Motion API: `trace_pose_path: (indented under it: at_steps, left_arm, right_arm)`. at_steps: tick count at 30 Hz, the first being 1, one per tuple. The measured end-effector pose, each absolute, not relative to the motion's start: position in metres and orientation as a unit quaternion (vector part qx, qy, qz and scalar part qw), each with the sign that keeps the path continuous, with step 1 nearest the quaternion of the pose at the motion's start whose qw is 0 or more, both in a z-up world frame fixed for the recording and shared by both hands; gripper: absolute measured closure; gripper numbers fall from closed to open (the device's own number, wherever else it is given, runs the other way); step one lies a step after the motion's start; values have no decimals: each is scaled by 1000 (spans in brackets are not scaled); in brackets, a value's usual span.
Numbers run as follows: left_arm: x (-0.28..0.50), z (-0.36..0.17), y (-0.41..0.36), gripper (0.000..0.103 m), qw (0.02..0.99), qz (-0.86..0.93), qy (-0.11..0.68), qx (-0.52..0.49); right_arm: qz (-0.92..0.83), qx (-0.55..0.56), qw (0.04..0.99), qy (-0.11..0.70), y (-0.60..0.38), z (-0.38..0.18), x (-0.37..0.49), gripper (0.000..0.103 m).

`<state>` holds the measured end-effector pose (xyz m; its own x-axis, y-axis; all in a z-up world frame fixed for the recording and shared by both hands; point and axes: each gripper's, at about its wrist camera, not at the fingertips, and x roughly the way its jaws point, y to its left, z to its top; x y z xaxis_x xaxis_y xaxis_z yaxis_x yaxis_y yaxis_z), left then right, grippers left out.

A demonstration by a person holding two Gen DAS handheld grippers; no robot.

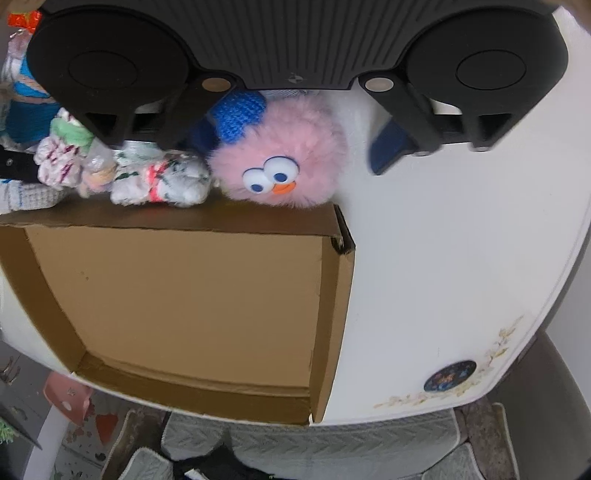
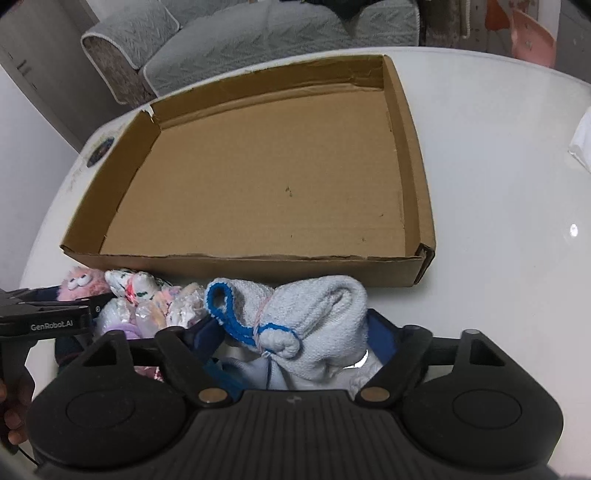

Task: Organize objects
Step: 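Close the left gripper on the pink plush while the right gripper grasps the white sock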

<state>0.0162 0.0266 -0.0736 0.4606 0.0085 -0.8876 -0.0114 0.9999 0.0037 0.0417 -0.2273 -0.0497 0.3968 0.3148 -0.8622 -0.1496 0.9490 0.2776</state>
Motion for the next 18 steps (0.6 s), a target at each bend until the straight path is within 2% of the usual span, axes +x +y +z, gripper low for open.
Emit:
trace_pose_path:
  at_steps: [3, 7, 18]
  left_arm:
    - [15, -68, 27, 53, 856, -10, 516, -20]
    - [12, -65, 28, 56, 858, -12, 512, -26]
    - [-2, -34, 31, 58, 874, -18, 485, -26]
  right_arm:
    - [143, 80, 834, 527, -228, -51, 46, 34]
    - [147, 82, 837, 521, -231, -46, 42, 37]
    - [144, 88, 853, 495, -256, -23, 30, 38]
